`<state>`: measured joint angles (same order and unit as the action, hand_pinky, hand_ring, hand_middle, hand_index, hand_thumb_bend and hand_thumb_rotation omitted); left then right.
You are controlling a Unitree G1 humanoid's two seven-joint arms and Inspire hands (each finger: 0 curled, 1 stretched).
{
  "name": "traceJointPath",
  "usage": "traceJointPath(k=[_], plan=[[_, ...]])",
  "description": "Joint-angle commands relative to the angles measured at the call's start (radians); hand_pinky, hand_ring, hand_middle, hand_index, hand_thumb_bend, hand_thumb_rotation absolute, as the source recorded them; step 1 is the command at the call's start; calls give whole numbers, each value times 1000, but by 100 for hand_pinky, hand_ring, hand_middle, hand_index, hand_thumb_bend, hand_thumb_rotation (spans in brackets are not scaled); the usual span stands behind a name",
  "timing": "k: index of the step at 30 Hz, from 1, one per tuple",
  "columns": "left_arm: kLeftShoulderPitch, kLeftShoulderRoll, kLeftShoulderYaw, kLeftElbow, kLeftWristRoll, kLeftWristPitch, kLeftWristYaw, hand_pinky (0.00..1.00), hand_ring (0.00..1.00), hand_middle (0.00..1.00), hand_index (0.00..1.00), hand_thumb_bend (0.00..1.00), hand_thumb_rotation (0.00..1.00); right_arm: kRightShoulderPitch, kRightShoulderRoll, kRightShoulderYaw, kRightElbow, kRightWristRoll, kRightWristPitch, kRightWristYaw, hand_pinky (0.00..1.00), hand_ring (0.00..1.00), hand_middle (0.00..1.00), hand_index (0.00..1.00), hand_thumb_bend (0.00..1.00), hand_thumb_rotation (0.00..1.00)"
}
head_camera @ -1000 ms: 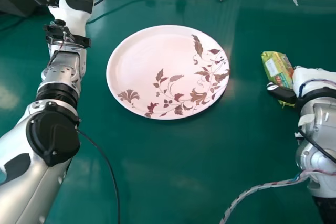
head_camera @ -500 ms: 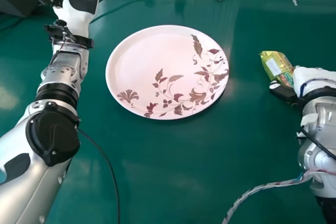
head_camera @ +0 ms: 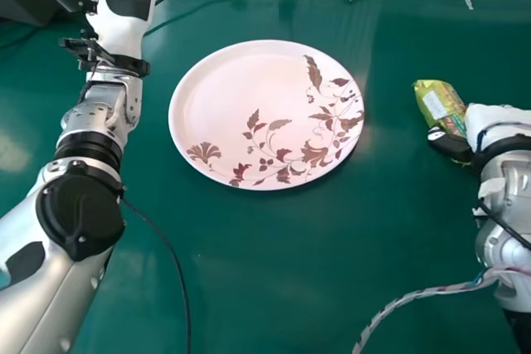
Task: Pick up biscuit and place it in the plate
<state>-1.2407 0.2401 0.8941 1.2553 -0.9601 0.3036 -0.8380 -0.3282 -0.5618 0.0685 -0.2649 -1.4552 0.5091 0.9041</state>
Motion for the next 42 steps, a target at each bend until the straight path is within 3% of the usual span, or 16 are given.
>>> traceJointPath(k=[1,5,9,12,18,42], plan=[[-24,13,12,4,-13,15,-3,100,92,100,100,100,66,26,12,1,-8,25,-1,16,18,26,48,78,4,0],[-28,11,19,2,-20,12,29,100,92,100,100,100,65,22,14,-1,-21,23,0,19,15,23,35,71,5,0],[-28,2,9,-16,-5,-21,66,100,92,99,100,100,66,16,12,-2,-32,21,-3,29,13,21,31,59,10,0],[-26,6,6,-13,-6,-20,48,100,92,99,100,100,66,15,10,-3,-37,22,-6,30,13,21,30,51,6,0],[-26,13,2,-5,4,-35,48,100,92,99,100,100,65,14,14,-7,-44,24,-3,31,13,21,28,53,0,0],[-27,13,-10,-1,40,-63,31,97,89,98,100,100,64,19,10,-46,-109,35,2,31,14,21,28,54,8,0]])
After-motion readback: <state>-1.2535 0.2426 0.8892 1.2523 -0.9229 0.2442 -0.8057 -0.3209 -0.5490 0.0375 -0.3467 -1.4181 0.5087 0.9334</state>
